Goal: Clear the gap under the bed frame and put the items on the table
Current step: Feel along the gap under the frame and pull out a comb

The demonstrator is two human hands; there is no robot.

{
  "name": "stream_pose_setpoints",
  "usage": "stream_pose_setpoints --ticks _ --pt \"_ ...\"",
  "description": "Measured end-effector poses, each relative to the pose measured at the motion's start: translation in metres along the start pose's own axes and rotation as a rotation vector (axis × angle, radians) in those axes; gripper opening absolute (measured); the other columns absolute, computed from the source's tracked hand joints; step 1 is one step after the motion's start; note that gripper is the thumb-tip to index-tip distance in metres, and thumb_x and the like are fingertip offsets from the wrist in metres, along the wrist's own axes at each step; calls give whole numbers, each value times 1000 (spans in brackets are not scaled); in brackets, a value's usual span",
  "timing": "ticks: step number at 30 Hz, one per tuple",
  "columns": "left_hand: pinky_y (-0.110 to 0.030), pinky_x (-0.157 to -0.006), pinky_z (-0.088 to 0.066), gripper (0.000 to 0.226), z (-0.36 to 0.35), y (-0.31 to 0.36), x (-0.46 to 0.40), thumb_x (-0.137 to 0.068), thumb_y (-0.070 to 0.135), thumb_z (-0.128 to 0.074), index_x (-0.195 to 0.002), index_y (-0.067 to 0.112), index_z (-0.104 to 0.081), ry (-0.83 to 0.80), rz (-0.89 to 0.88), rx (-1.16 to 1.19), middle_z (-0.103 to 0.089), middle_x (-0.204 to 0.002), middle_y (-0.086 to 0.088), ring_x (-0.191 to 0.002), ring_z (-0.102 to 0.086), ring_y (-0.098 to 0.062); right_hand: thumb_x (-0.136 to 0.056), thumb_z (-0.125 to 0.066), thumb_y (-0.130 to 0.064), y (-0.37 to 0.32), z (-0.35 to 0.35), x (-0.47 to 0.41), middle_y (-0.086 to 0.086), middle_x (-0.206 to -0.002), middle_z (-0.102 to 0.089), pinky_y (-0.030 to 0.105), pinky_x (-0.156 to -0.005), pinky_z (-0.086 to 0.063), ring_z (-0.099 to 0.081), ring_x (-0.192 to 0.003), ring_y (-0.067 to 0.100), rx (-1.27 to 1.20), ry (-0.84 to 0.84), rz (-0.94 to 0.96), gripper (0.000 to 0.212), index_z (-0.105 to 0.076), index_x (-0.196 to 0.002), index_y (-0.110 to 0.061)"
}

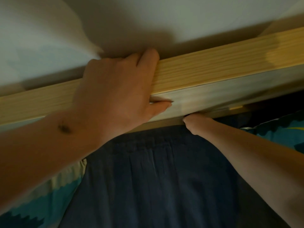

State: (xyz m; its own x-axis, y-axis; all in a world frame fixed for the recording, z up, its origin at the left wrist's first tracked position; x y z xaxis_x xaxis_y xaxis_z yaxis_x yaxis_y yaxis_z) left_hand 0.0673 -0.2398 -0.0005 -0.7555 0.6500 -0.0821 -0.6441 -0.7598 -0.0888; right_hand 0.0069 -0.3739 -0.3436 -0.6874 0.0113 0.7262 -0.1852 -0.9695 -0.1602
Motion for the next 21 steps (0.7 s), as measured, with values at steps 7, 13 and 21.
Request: stream_pose_setpoints --ticks 7,13,21 --pt "-34 -55 -25 65 -1 1 -1 -71 68 -67 -95 9 -56 -7 -13 7 -67 -75 -10 -57 -62 -36 -101 -45 -10 -7 -13 1 12 -118 -65 36 -86 -52 -63 -103 27 157 -140 -18 26 -64 -119 -9" --pt "-37 -55 -30 67 0 0 1 -73 69 -66 -99 8 -56 20 -23 -5 -67 -76 -12 -57 -61 -36 -105 -36 -14 -16 -18 4 10 -122 -63 34 -84 -47 -60 -110 26 325 -159 -16 31 -61 -123 -15" --pt "-38 -57 -29 68 2 0 3 -74 69 -66 -100 7 -56 52 -27 10 -68 -77 -13 -58 -61 -37 -104 -35 -14 -17 -23 4 11 -124 -60 38 -87 -46 -56 -114 30 391 -159 -25 33 -61 -124 -16"
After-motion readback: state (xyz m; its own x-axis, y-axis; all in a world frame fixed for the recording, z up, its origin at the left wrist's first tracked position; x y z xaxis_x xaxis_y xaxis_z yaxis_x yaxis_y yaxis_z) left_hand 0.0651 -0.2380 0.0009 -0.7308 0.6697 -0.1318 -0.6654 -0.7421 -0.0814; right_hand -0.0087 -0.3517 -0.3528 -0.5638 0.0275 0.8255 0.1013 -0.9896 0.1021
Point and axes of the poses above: each hand's wrist, its own x-axis away from the middle knuckle, its own z-axis out of the back of the hand, y = z × x, the point moved 10 cm from there along -x, towards the middle knuckle
